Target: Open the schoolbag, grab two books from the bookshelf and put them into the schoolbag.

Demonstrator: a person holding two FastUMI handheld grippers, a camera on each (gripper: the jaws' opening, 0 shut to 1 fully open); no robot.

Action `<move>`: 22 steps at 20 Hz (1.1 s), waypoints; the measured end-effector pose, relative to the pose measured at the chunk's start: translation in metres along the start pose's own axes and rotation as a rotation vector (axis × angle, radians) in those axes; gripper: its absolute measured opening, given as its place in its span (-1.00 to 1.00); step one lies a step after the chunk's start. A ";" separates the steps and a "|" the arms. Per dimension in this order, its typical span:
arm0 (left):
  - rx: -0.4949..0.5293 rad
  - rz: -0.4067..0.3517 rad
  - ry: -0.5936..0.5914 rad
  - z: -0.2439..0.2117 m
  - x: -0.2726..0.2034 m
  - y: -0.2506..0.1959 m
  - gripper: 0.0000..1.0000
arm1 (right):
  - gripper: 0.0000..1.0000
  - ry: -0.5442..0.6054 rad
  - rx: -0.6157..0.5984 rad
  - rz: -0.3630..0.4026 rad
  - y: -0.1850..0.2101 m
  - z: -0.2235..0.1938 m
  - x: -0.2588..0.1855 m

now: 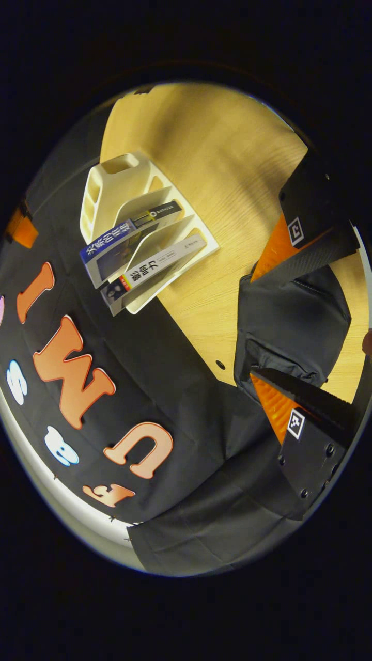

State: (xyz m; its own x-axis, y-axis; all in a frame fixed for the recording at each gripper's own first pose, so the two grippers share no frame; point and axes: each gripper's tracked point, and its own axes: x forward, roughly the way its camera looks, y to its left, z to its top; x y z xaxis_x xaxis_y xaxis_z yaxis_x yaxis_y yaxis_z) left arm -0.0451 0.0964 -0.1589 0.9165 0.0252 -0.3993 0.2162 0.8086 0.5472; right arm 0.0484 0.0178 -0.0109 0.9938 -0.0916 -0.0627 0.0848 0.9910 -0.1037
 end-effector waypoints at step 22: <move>0.180 0.039 0.077 -0.073 0.058 0.007 0.93 | 0.96 0.053 -0.054 -0.113 0.038 0.003 -0.014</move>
State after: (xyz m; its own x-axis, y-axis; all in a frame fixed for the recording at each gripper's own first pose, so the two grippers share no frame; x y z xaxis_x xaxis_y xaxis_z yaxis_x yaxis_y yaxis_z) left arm -0.0153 0.1463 -0.2314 0.8983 0.1047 -0.4267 0.2441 0.6885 0.6829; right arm 0.0380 0.0568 -0.0112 0.9729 -0.2086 -0.0996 0.1904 0.9675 -0.1666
